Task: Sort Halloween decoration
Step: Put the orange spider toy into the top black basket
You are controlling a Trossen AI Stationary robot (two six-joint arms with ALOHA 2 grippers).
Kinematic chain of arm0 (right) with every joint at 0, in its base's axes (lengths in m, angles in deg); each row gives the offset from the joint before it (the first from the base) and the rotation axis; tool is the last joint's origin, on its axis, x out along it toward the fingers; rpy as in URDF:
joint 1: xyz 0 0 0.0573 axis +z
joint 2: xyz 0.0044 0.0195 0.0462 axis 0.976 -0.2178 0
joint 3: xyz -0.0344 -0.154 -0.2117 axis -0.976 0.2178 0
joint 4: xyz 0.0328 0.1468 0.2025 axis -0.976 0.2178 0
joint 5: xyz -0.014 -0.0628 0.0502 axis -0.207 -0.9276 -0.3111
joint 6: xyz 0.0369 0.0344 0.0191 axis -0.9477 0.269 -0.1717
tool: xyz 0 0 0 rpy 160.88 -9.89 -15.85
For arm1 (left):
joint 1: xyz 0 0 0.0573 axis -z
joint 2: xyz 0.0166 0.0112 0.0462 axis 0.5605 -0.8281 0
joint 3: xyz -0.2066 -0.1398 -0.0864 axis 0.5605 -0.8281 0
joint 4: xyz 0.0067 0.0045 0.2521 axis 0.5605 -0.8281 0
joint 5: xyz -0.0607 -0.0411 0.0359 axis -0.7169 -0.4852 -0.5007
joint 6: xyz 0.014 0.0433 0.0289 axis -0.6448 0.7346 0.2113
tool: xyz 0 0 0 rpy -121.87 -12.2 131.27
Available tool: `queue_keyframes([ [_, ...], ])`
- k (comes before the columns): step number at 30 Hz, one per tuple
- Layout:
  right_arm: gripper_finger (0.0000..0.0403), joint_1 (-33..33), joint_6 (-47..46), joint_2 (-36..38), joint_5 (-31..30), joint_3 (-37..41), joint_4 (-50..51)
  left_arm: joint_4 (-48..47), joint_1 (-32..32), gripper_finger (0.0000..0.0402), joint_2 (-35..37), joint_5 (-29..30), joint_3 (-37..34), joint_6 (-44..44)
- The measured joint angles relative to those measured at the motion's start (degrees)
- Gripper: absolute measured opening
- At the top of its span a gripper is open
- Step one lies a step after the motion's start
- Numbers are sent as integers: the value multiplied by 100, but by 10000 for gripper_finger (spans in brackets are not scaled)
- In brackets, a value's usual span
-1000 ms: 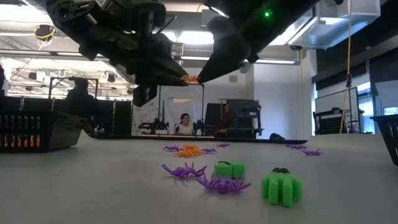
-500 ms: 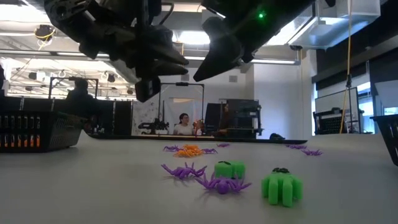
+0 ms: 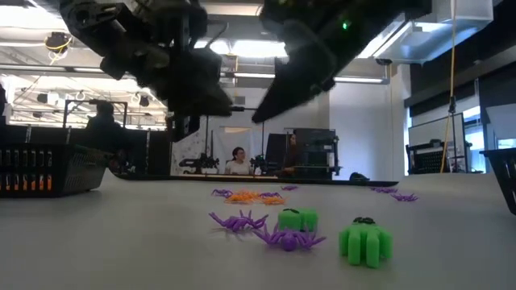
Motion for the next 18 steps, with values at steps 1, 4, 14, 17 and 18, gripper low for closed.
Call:
queue_keyframes([
  [1, 15, -53, -114, -21, 188, 2, 88, -149, -32, 56, 0, 9, 0, 1],
  [4, 37, -205, -336, -212, 587, -3, 132, -368, -119, 56, 0, 48, -4, 5],
  [14, 111, -324, -476, -755, 1973, 5, 345, -662, -165, 56, 0, -153, -4, 139],
  [17, 117, -285, -484, -792, 1999, -2, 512, -524, -165, 56, 0, -376, -4, 308],
  [18, 117, -280, -488, -792, 1994, -2, 549, -487, -165, 56, 0, -438, -2, 370],
])
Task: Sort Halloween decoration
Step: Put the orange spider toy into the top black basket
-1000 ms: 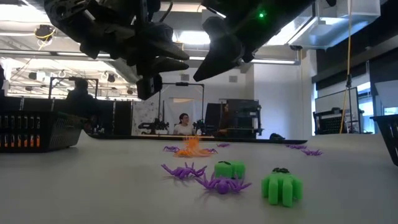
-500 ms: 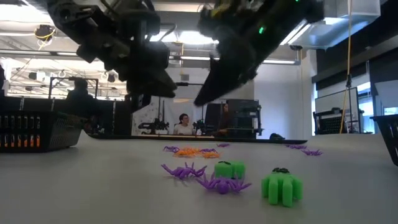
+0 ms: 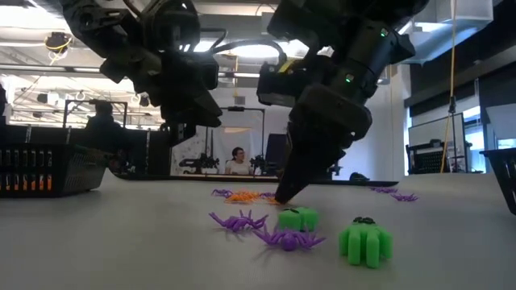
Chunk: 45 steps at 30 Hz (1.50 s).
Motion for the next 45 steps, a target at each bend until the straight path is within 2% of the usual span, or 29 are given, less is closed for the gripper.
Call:
queue_keyframes([
  [8, 98, 61, -30, -108, -282, -14, 48, 73, 0, 56, 0, 29, 2, 99],
  [16, 9, 65, -23, -120, -392, -15, 189, 38, 2, 56, 0, 61, 2, 99],
  [28, 4, 52, -195, 87, -702, 22, 214, 114, 247, 56, 0, 67, 2, 234],
  [32, 2, 26, -283, 90, -160, 22, -321, 361, 401, 56, 0, -2, 2, 591],
  [38, 1, -95, -418, 98, 1053, 20, -1328, 445, 669, 56, 0, -269, 4, 1579],
  [45, 1, -305, -404, 110, 2130, 18, -2310, 412, 846, 56, 0, -444, 4, 2037],
])
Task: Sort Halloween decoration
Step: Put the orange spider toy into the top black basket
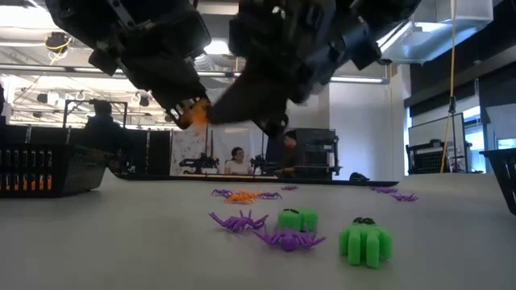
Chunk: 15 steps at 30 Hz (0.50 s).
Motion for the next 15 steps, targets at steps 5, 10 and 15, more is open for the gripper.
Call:
queue_keyframes([
  [5, 0, -236, -135, 10, 705, 393, -986, -4, -4, 56, 0, -60, 0, 3],
  [10, 0, -377, -751, 10, 1031, 1303, -2579, -20, 0, 56, 0, 323, 0, 18],
  [15, 0, -532, -1696, 10, 1097, 2282, -4784, 168, 35, 56, 0, 855, 45, 178],
])
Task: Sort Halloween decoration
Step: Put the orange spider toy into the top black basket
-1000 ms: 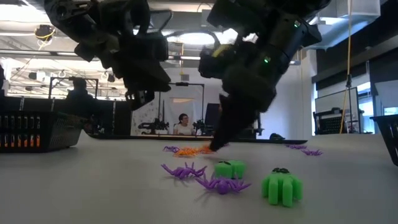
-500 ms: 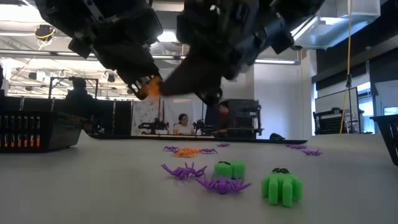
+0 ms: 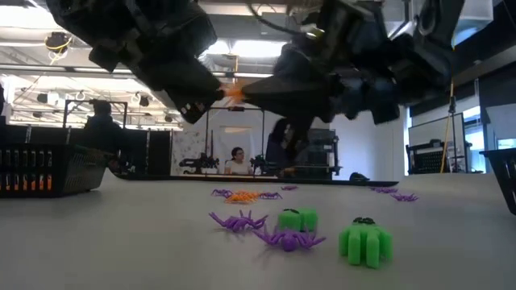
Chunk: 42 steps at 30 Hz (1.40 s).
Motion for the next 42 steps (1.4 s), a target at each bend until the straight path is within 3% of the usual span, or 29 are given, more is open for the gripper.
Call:
queue_keyframes([
  [6, 0, -90, -323, 0, -287, 391, -684, 2, 127, 56, 0, 490, 240, 269],
  [18, 0, -88, -281, 0, -397, 391, -680, -655, 31, 56, 0, 233, 281, 129],
  [42, 0, -169, -278, 0, -529, -33, -217, -476, 33, 56, 0, 337, 280, 111],
])
